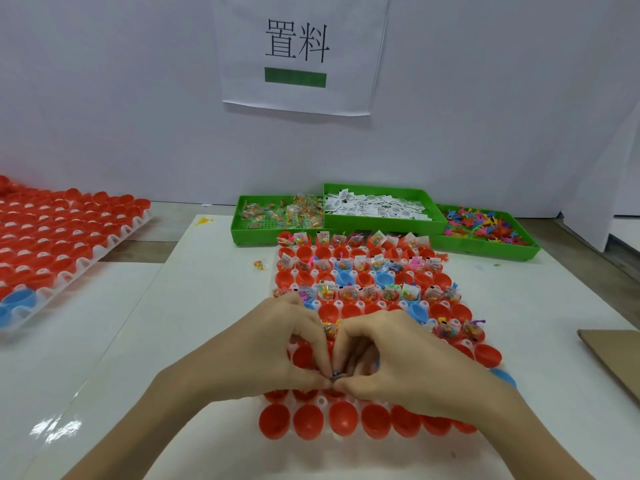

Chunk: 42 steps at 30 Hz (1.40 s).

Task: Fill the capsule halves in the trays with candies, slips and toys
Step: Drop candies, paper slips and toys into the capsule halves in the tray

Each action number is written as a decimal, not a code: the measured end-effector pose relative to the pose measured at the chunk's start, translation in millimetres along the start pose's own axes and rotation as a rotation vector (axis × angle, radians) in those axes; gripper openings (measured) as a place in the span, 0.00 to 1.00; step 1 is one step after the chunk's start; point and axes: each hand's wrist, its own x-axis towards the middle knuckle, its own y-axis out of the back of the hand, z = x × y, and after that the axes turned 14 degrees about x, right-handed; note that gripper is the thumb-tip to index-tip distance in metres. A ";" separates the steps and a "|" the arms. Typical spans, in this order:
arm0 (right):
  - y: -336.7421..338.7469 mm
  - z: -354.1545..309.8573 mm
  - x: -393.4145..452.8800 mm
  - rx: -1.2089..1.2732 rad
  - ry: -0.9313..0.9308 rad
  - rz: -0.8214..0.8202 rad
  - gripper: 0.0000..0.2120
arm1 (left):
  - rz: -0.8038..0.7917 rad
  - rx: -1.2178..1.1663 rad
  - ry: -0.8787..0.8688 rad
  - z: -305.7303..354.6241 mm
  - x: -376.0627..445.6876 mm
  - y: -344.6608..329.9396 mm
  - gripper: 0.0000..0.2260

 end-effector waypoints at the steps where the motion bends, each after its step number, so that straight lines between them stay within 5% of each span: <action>1: -1.5 0.2 -0.1 -0.005 0.006 0.004 0.06 | -0.017 -0.001 -0.007 -0.6 0.0 0.9 0.05; 18: 1.0 -0.2 0.4 -0.148 0.021 -0.024 0.03 | 0.030 0.057 -0.066 -0.7 0.0 -4.8 0.05; 26: 17.1 4.9 -0.1 -0.004 0.032 -0.034 0.06 | -0.008 -0.021 -0.086 -6.9 0.3 2.4 0.08; 32: 31.4 10.4 1.9 0.134 0.074 0.113 0.08 | 0.055 -0.025 -0.117 -11.3 1.5 3.0 0.06; 38: 42.2 15.6 3.3 0.240 0.120 0.279 0.12 | 0.324 -0.226 0.125 -27.0 11.7 11.9 0.06; 42: 44.1 22.3 7.8 0.238 0.128 0.335 0.11 | 0.444 -0.154 0.362 -50.7 35.6 13.1 0.09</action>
